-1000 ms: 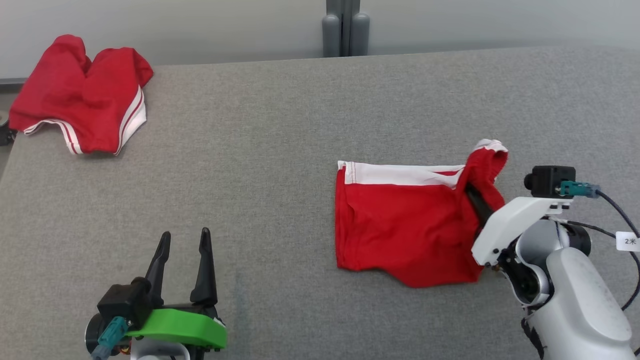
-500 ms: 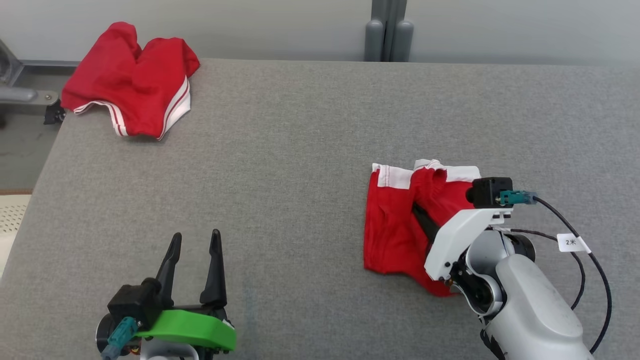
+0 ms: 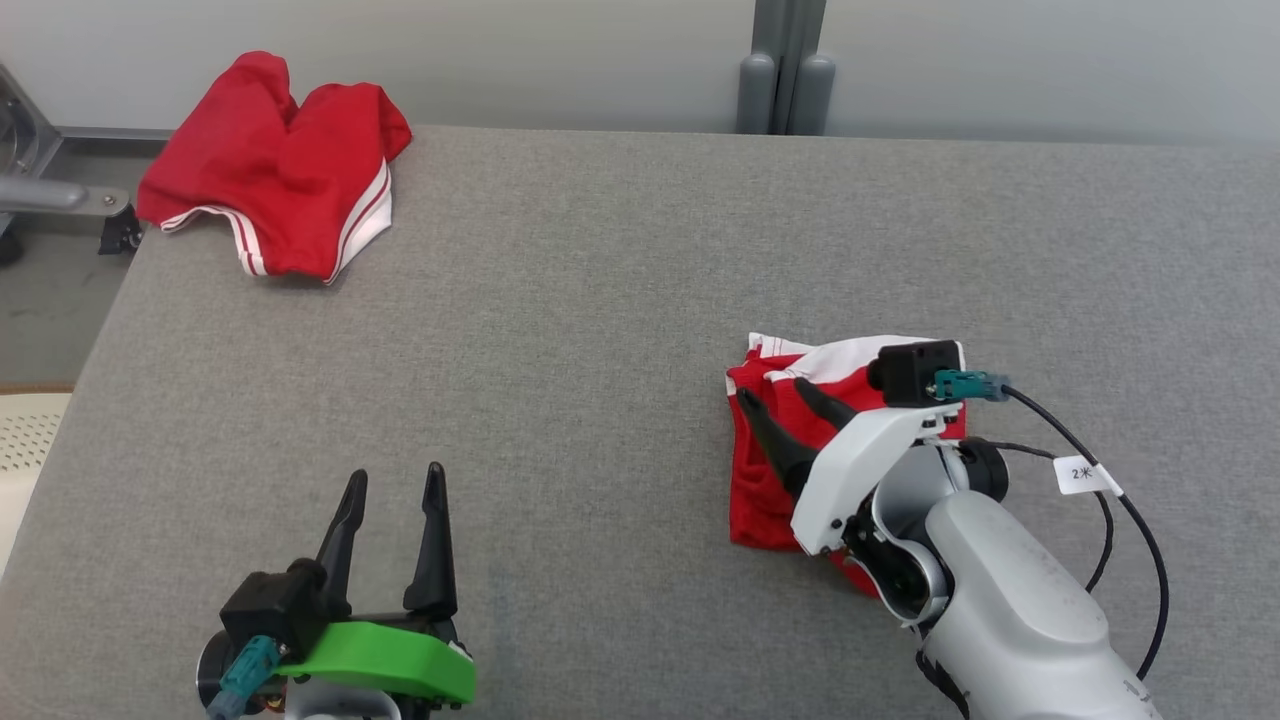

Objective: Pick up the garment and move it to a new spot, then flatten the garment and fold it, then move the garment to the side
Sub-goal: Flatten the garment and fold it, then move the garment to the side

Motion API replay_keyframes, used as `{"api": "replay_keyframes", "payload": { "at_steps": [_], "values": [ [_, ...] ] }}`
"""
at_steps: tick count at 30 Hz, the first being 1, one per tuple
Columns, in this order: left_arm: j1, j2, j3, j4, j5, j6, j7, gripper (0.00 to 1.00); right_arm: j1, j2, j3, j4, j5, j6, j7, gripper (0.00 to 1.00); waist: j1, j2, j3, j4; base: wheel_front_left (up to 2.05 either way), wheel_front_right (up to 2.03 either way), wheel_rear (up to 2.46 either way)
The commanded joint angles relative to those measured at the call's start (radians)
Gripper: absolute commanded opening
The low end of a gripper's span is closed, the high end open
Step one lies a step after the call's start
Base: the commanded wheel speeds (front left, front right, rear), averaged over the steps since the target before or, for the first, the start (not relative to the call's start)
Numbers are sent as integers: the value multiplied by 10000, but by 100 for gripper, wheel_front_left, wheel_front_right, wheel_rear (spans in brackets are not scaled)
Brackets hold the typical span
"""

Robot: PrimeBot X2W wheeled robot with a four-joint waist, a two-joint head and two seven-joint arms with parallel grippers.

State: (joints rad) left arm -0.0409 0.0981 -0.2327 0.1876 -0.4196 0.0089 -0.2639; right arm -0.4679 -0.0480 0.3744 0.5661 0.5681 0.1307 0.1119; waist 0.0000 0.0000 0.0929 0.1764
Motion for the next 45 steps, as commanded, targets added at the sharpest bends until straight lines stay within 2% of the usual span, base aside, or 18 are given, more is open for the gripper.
{"api": "replay_keyframes", "payload": {
  "at_steps": [1, 10, 15, 19, 31, 45],
  "values": [
    [98, -7, 39, -32, 102, -26, -5, 100, -168, -49, -86, 8, -202, -1, -216, 100, 0, 0, -14, -102, 0, 0, 0],
    [-336, -93, -57, -17, 326, -88, -5, 100, 332, -83, -1690, -202, -2086, -1, -1914, 100, 0, 0, -52, -518, 0, 0, 0],
    [-588, -181, -81, 195, 370, -24, -3, 100, 948, -202, -2798, -726, -2926, -1, -2578, 100, 0, 0, -173, -803, 0, 0, 0],
    [-573, -241, 19, 355, 405, 0, -3, 100, 1494, -144, -3307, -1357, -3397, -1, -2902, 100, 0, 0, -301, -1082, 0, 0, 0],
    [276, -332, 588, 549, 602, -163, -5, 100, 3213, -39, -3399, -2615, -3888, -1, -3426, 100, 0, 0, -837, -1469, 0, 0, 0],
    [842, -418, 953, 296, 705, -217, -3, 100, 3962, -31, -3374, -2934, -3385, -1, -3585, 100, 0, 0, -1108, -1391, 0, 0, 0]
  ]
}}
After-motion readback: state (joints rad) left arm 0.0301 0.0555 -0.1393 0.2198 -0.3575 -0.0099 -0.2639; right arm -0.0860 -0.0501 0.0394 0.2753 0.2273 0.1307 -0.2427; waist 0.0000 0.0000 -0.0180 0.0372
